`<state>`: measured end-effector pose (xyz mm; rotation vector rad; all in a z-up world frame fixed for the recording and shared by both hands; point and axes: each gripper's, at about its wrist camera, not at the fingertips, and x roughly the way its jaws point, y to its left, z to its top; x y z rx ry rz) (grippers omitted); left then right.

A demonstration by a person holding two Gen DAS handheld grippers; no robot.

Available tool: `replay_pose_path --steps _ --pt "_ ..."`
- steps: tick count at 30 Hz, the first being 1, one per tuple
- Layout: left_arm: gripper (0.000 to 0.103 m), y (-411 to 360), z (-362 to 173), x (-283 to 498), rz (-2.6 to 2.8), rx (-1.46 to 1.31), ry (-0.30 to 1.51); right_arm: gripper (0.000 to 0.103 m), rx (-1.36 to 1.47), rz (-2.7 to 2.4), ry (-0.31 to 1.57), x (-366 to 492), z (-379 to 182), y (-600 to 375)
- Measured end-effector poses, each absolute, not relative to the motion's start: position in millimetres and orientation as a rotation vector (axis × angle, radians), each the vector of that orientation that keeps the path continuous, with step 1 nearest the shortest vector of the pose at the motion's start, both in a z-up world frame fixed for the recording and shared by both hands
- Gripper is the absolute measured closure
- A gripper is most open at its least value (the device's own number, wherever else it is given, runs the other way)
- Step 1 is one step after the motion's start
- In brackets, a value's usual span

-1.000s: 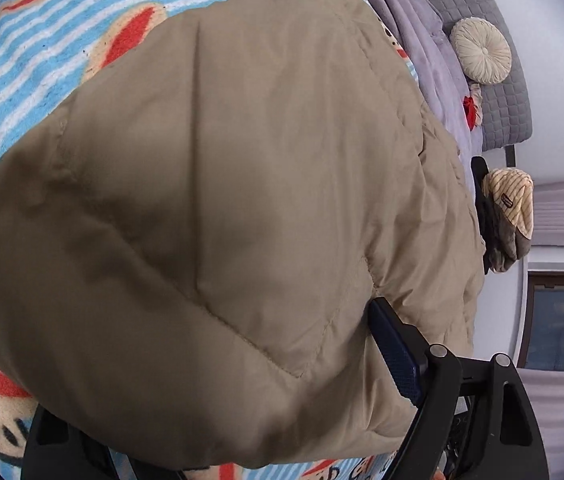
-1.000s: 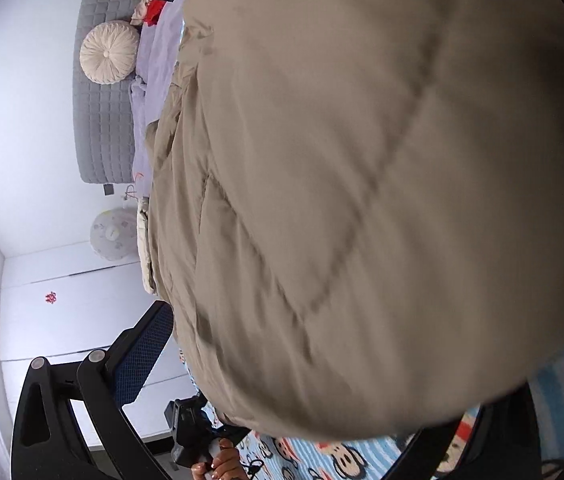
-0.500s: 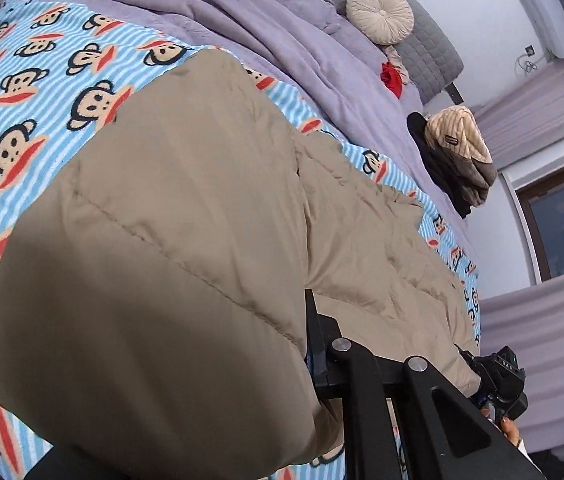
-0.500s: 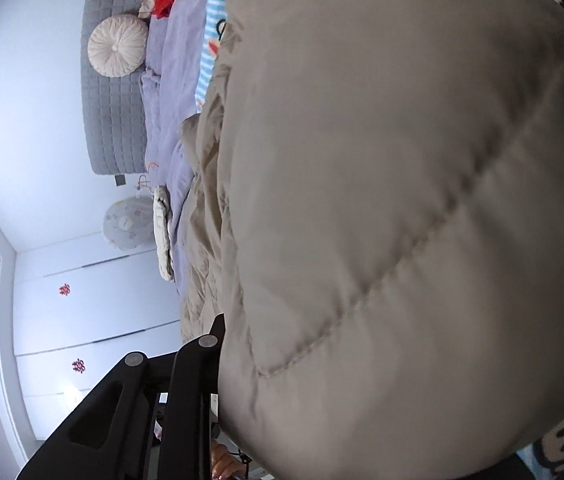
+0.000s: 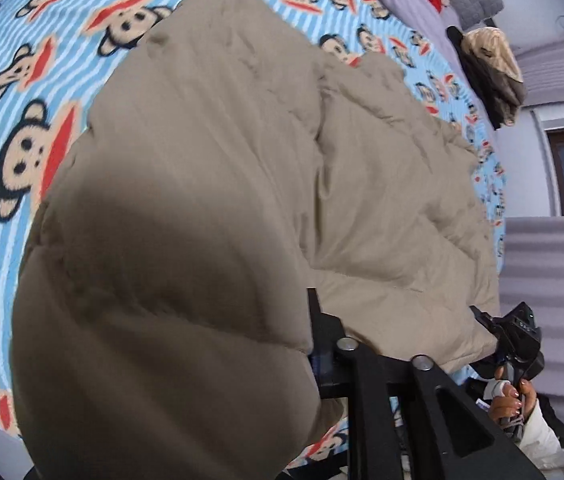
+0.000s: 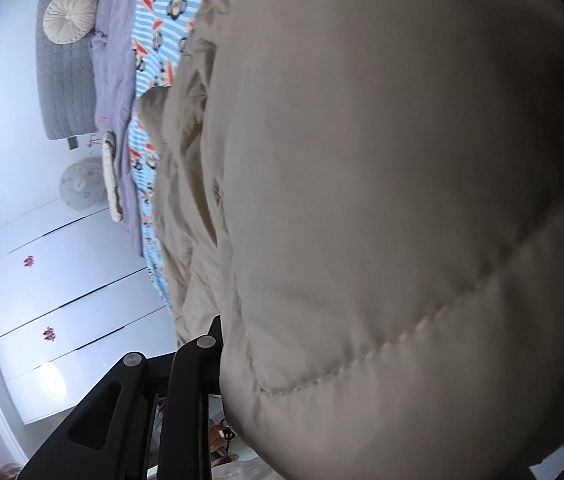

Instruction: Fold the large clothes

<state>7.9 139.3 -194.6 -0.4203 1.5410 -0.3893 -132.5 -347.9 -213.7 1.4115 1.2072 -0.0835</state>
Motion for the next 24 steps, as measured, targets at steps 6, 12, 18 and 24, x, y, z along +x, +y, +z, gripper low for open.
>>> replay_pose_path --steps 6,12,18,24 --pt "0.052 159.0 -180.4 -0.2 -0.352 -0.269 1.563 0.042 1.292 -0.243 1.319 -129.6 -200.0 -363.3" --pt "0.052 216.2 -126.1 -2.0 -0.232 -0.129 1.471 0.042 1.162 -0.547 1.222 -180.8 -148.5 -405.4" --pt "0.052 209.6 -110.1 33.2 -0.249 -0.147 1.363 0.077 0.966 -0.511 1.077 -148.4 -104.2 -409.3" --pt "0.052 138.8 -161.5 67.7 -0.261 -0.045 1.38 0.077 0.76 -0.342 1.184 -91.9 -135.1 -328.2"
